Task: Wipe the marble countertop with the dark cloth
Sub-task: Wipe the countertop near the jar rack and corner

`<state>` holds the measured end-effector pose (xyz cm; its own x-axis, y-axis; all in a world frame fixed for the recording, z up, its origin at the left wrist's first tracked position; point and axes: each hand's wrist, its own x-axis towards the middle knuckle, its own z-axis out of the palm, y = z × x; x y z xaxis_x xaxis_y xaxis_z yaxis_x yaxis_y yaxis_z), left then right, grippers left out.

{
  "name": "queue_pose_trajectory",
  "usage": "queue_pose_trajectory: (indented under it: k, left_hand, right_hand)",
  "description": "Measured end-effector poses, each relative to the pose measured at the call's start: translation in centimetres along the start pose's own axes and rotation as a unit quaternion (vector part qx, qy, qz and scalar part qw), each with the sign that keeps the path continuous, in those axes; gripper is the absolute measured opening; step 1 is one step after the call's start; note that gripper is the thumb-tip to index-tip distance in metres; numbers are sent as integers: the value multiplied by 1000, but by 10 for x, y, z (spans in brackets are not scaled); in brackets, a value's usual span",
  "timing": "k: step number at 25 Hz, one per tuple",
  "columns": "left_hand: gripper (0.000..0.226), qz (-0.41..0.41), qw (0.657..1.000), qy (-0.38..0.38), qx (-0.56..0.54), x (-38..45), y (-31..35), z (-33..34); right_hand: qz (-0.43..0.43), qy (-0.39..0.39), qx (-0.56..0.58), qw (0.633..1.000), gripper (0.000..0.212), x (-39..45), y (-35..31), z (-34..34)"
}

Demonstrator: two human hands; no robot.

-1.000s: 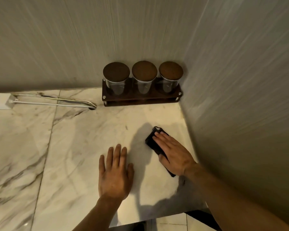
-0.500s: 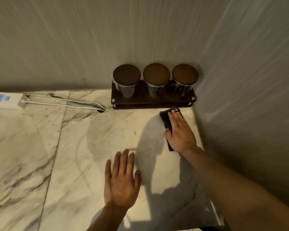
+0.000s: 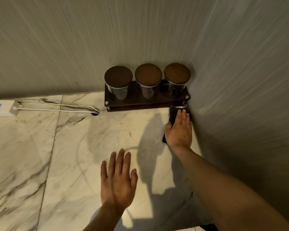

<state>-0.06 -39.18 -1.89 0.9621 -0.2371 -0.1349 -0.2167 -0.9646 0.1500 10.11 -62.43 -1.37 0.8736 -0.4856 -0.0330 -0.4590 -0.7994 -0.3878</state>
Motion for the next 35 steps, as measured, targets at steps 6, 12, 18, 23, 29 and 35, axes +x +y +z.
queue_pose_trajectory:
  k: [6, 12, 18, 23, 29, 35]
  left_hand:
    - [59, 5, 1000, -1, 6, 0, 0, 0]
    - [58, 10, 1000, 7, 1, 0, 1, -3]
    - [60, 9, 1000, 0, -1, -1, 1, -4]
    - [64, 19, 1000, -1, -18, -2, -1, -2]
    - [66, 20, 999, -9, -43, -1, -2, -3]
    - [66, 31, 998, 4, -46, -2, -5, -1]
  right_hand:
    - [33, 6, 6, 999, 73, -21, 6, -1]
    - [44, 8, 2, 999, 72, -47, 13, -3]
    - [50, 26, -2, 998, 68, -85, 25, -5]
    - [63, 53, 2, 997, 74, -123, 35, -9]
    - [93, 65, 15, 993, 63, -167, 46, -12]
    - [124, 72, 26, 989, 63, -200, 53, -15]
